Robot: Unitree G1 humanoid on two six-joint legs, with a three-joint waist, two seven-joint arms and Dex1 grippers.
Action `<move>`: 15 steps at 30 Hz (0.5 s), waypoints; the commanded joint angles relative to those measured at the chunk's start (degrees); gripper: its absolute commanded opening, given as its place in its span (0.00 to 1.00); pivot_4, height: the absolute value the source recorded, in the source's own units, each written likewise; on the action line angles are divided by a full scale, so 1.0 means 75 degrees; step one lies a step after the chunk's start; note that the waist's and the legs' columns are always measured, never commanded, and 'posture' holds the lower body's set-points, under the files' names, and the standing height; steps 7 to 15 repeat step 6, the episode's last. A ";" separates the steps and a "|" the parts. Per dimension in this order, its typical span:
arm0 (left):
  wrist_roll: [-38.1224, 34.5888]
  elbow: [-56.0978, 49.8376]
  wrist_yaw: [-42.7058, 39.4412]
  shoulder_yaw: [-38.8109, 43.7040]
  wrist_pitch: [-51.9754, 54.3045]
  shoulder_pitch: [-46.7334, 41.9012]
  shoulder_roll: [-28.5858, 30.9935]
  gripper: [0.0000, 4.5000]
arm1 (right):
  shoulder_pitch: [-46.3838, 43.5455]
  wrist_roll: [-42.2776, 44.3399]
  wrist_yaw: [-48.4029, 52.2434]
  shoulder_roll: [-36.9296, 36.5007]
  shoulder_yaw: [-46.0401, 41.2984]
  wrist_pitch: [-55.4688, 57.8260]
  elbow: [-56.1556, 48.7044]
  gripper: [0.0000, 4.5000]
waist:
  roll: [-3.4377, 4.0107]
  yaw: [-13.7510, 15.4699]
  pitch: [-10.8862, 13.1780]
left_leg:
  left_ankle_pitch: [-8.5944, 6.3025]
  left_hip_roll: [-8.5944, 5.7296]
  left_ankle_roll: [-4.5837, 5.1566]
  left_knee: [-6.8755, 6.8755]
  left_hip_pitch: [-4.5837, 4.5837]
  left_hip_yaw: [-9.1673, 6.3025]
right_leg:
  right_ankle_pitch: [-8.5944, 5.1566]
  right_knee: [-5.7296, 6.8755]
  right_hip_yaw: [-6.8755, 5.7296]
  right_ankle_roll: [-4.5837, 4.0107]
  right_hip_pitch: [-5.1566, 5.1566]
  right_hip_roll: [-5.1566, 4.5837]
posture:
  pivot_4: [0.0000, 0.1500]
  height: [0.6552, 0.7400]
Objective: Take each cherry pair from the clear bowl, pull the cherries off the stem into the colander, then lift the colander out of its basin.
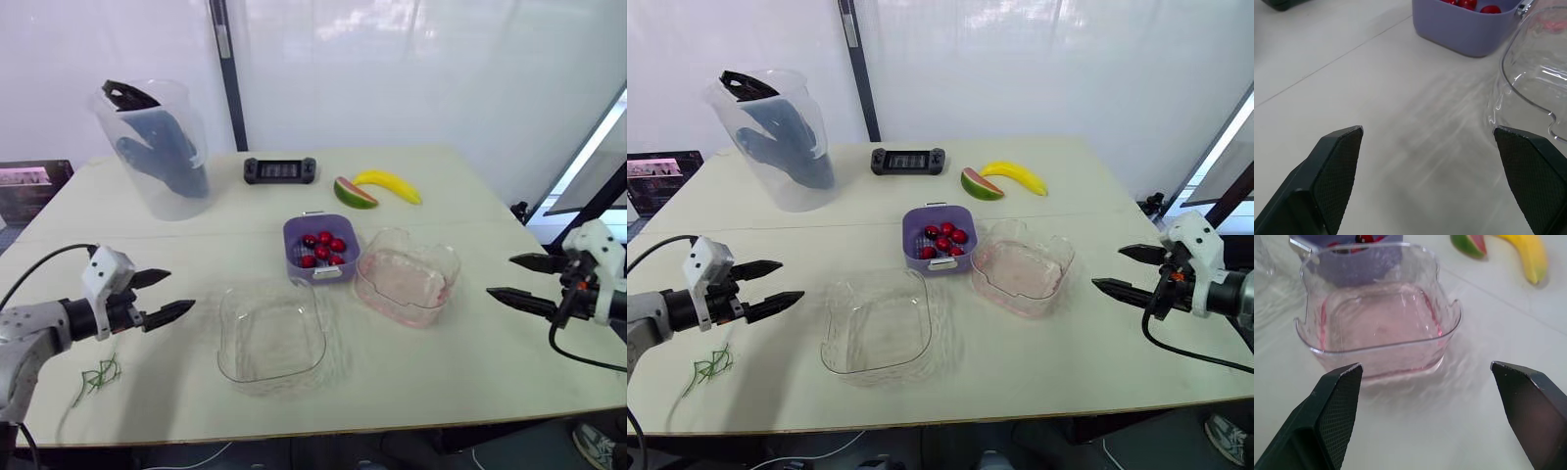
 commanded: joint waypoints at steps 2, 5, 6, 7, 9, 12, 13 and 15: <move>-0.0132 -0.0463 0.0072 0.0377 0.0148 0.0297 0.0049 1.00 | -0.0388 0.0440 -0.0373 -0.0050 0.0058 -0.0069 0.0084 0.99 | 0.0000 0.0002 0.0000 | 0.0000 0.0001 0.0000 0.0000 0.0000 0.0000 | 0.0000 0.0000 0.0001 0.0000 -0.0001 -0.0003 | 1.00 1.00; -0.0260 -0.0662 0.0113 0.0622 0.0248 0.0569 0.0012 1.00 | -0.0458 0.0568 -0.0479 -0.0126 0.0197 -0.0094 0.0130 0.99 | 0.0000 0.0013 0.0000 | 0.0000 0.0002 0.0000 0.0000 -0.0002 -0.0005 | 0.0000 0.0000 0.0000 0.0000 -0.0002 -0.0004 | 1.00 1.00; -0.0309 -0.0723 0.0049 0.0659 0.0349 0.0668 0.0077 1.00 | -0.0461 0.0597 -0.0486 -0.0156 0.0236 -0.0129 0.0177 0.99 | 0.0000 0.0013 0.0000 | 0.0000 0.0002 0.0000 0.0000 -0.0003 -0.0005 | 0.0000 0.0000 0.0000 0.0000 0.0000 -0.0006 | 1.00 1.00; -0.0309 -0.0723 0.0049 0.0659 0.0349 0.0668 0.0077 1.00 | -0.0461 0.0597 -0.0486 -0.0156 0.0236 -0.0129 0.0177 0.99 | 0.0000 0.0013 0.0000 | 0.0000 0.0002 0.0000 0.0000 -0.0003 -0.0005 | 0.0000 0.0000 0.0000 0.0000 0.0000 -0.0006 | 1.00 1.00; -0.0309 -0.0723 0.0049 0.0659 0.0349 0.0668 0.0077 1.00 | -0.0461 0.0597 -0.0486 -0.0156 0.0236 -0.0129 0.0177 0.99 | 0.0000 0.0013 0.0000 | 0.0000 0.0002 0.0000 0.0000 -0.0003 -0.0005 | 0.0000 0.0000 0.0000 0.0000 0.0000 -0.0006 | 1.00 1.00; -0.0309 -0.0723 0.0049 0.0659 0.0349 0.0668 0.0077 1.00 | -0.0461 0.0597 -0.0486 -0.0156 0.0236 -0.0129 0.0177 0.99 | 0.0000 0.0013 0.0000 | 0.0000 0.0002 0.0000 0.0000 -0.0003 -0.0005 | 0.0000 0.0000 0.0000 0.0000 0.0000 -0.0006 | 1.00 1.00; -0.0309 -0.0723 0.0049 0.0659 0.0349 0.0668 0.0077 1.00 | -0.0461 0.0597 -0.0486 -0.0156 0.0236 -0.0129 0.0177 0.99 | 0.0000 0.0013 0.0000 | 0.0000 0.0002 0.0000 0.0000 -0.0003 -0.0005 | 0.0000 0.0000 0.0000 0.0000 0.0000 -0.0006 | 1.00 1.00; -0.0309 -0.0723 0.0049 0.0659 0.0349 0.0668 0.0077 1.00 | -0.0461 0.0597 -0.0486 -0.0156 0.0236 -0.0129 0.0177 0.99 | 0.0000 0.0013 0.0000 | 0.0000 0.0002 0.0000 0.0000 -0.0003 -0.0005 | 0.0000 0.0000 0.0000 0.0000 0.0000 -0.0006 | 1.00 1.00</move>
